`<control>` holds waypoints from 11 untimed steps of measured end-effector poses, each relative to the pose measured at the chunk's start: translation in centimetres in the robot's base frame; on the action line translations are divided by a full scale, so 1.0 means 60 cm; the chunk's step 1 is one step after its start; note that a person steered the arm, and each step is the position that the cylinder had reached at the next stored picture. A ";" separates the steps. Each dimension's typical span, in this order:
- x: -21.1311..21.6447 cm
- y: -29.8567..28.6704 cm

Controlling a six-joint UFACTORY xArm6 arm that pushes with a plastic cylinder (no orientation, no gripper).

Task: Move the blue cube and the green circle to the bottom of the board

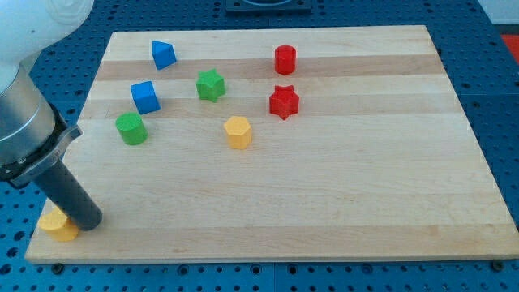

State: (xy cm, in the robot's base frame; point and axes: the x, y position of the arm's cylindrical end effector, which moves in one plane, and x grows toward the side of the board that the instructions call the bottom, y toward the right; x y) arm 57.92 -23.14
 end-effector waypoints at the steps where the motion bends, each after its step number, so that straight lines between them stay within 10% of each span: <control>1: -0.001 0.000; 11: -0.433 -0.005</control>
State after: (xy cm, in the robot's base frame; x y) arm 31.94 -23.43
